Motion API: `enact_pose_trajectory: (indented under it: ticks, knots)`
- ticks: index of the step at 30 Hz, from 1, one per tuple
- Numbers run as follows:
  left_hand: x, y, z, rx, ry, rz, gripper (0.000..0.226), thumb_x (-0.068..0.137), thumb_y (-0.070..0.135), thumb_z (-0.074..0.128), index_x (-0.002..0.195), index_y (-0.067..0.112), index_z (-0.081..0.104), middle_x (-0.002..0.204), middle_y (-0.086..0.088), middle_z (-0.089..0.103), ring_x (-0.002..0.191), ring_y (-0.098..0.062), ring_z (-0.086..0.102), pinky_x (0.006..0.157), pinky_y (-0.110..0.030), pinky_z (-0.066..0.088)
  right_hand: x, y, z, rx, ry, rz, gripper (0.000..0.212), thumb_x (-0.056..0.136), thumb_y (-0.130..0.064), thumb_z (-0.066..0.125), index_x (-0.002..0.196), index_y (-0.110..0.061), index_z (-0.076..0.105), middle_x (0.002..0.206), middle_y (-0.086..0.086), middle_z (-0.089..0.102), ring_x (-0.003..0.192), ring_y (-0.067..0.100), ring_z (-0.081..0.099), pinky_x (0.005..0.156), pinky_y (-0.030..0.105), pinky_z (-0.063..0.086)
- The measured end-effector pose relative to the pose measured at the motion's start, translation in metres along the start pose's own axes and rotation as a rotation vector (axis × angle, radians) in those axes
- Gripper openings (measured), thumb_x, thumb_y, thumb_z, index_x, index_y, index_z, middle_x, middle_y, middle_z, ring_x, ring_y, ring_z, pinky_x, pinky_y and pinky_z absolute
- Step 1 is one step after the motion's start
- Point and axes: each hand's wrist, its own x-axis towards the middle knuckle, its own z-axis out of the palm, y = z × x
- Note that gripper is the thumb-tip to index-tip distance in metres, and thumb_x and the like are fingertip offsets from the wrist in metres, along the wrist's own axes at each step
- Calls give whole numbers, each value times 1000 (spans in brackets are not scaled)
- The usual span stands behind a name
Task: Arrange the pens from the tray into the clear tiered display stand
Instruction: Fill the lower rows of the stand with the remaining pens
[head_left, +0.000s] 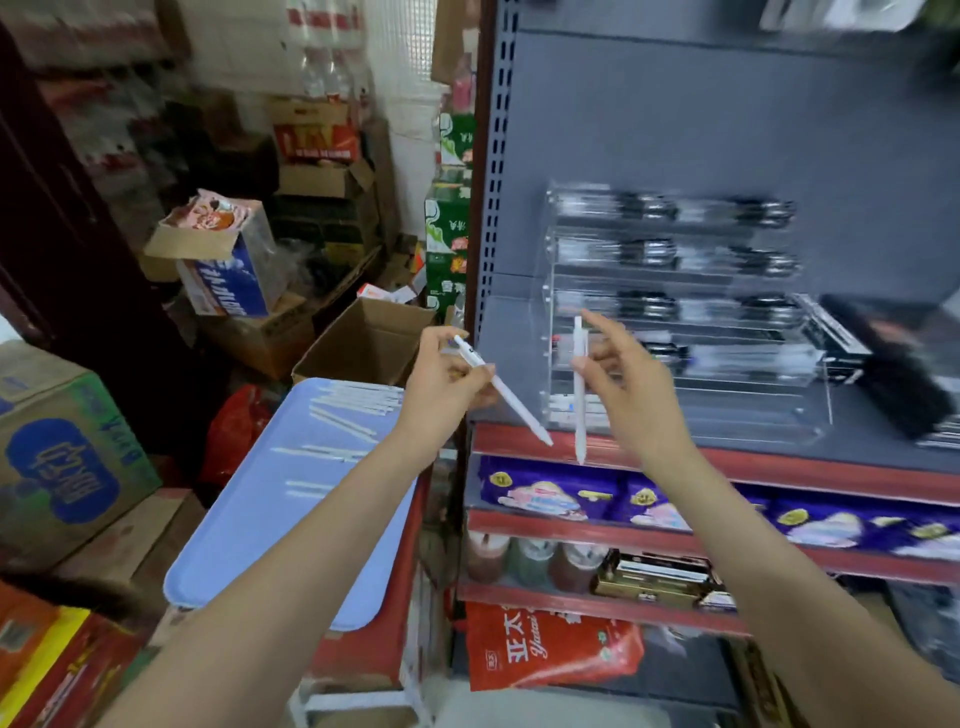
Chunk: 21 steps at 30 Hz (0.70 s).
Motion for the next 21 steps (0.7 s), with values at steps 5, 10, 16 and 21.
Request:
enact_pose_trajectory:
  ticks: [5,10,16,21]
  knots:
    - [-6,0,27,-151,46,-17,29,88,0,59,103,11,38,66,-9,61,60,-11,67,72,-30,60,12,14,-39,-304,-18,-120,8,88,-16,63,92,-9,65,86,4,64,77,18,56,75,29,45]
    - [-11,-4,38,-217,190,45,28,87,-1,59,90,18,39,57,-1,59,68,-20,70,71,-27,59,21,43,-43,-544,-250,-90,20,90,-16,60,104,-7,71,100,12,64,99,27,58,86,37,45]
    - [-20,-8,35,-189,260,70,28,87,0,60,90,16,37,73,-15,59,69,-22,71,74,-29,59,22,63,-24,-519,-387,-40,23,90,-9,59,109,-11,70,105,13,66,101,29,60,89,36,45]
    - [-23,-10,32,-169,275,75,28,87,0,60,91,15,37,74,-18,58,71,-23,71,76,-30,59,31,64,-18,-453,-408,1,20,88,-9,61,106,-12,72,107,8,70,92,21,64,84,26,46]
